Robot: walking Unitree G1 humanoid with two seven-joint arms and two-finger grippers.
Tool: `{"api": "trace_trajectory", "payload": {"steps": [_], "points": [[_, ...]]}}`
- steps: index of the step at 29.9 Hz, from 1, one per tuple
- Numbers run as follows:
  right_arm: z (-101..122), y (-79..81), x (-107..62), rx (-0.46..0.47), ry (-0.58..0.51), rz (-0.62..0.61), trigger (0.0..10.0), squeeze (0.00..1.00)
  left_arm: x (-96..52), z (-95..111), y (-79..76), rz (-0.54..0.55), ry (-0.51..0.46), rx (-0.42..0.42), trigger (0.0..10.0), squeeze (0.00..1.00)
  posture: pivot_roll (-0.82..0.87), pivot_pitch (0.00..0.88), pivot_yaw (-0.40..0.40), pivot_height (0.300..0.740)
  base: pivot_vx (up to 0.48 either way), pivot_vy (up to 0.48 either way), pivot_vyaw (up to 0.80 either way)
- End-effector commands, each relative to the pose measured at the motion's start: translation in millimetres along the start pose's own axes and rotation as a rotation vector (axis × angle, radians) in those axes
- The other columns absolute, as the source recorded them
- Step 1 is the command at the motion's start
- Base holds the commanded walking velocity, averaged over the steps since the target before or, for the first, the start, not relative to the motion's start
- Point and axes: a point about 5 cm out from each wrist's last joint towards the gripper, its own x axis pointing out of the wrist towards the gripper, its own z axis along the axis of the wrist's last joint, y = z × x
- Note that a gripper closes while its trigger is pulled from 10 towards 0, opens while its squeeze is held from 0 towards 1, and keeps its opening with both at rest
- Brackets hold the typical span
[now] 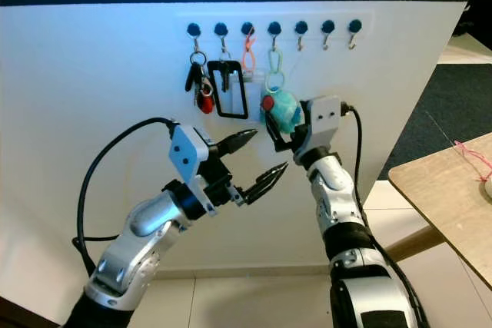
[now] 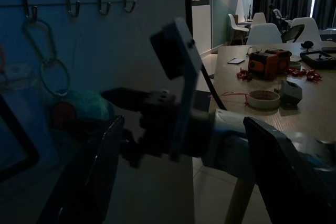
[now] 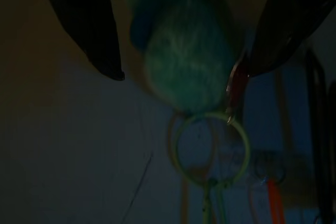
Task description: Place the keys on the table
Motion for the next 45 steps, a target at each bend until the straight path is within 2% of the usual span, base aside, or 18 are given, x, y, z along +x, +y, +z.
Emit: {"api": "trace_trajectory", "payload": {"steps": [1, 9, 22, 23, 24, 25, 27, 29, 31, 38, 45], "points": [[-2, 0.2, 0.5, -0.011, 0.012, 0.002, 10.0, 0.00, 1.8, 2, -1.1, 0.002, -0.001, 0.000, 10.0, 0.00, 0.02, 0.066, 0.000, 0.740, 0.000, 0.000, 0.00], [-3, 5.0, 10.1, -0.045, 0.063, 0.021, 10.0, 0.00, 2.0, 2, 1.4, 0.016, 0.003, -0.003, 10.0, 0.00, 0.02, 0.070, -0.003, 0.740, 0.000, 0.000, 0.00], [-10, 8.0, 10.8, -0.061, 0.102, 0.003, 10.0, 0.00, 2.5, 0, 2.1, 0.016, 0.016, -0.011, 10.0, 0.00, 0.02, 0.066, 0.000, 0.740, 0.000, 0.000, 0.00], [-11, 8.0, 10.6, -0.061, 0.107, 0.001, 8.5, 0.00, 2.6, 0, 2.0, 0.015, 0.016, -0.011, 10.0, 0.00, 0.02, 0.066, 0.000, 0.740, 0.000, 0.000, 0.00], [-12, 7.7, 10.6, -0.061, 0.115, -0.003, 4.7, 0.00, 2.8, 0, 2.1, 0.015, 0.017, -0.011, 10.0, 0.00, 0.02, 0.064, 0.001, 0.740, 0.000, 0.000, 0.00], [-13, 7.0, 10.5, -0.062, 0.122, -0.010, 2.7, 0.00, 3.1, 0, 2.1, 0.014, 0.017, -0.011, 10.0, 0.00, 0.02, 0.065, 0.001, 0.740, 0.000, 0.000, 0.00], [-13, 6.5, 10.4, -0.062, 0.126, -0.014, 2.7, 0.00, 3.3, 0, 2.1, 0.014, 0.017, -0.010, 10.0, 0.00, 0.02, 0.065, 0.001, 0.740, 0.000, 0.000, 0.00], [-13, 5.3, 10.8, -0.062, 0.129, -0.024, 0.3, 0.00, 3.8, 0, 2.4, 0.015, 0.017, -0.010, 10.0, 0.00, 0.02, 0.063, 0.003, 0.740, 0.000, 0.000, 0.00], [-13, 4.7, 11.0, -0.059, 0.129, -0.027, 0.0, 0.00, 4.0, 0, 2.4, 0.016, 0.017, -0.010, 10.0, 0.00, 0.02, 0.065, 0.002, 0.740, 0.000, 0.000, 0.00], [-9, 3.7, 13.0, -0.001, 0.104, -0.036, 0.0, 0.00, 4.2, 0, 3.9, 0.024, 0.021, -0.004, 10.0, 0.00, 0.02, 0.065, 0.001, 0.740, 0.000, 0.000, 0.00], [-2, 5.8, 16.5, 0.016, 0.060, -0.023, 0.0, 0.00, 4.7, 1, 5.0, 0.031, 0.020, -0.003, 10.0, 0.00, 0.02, 0.062, 0.002, 0.740, 0.000, 0.000, 0.00]]}}
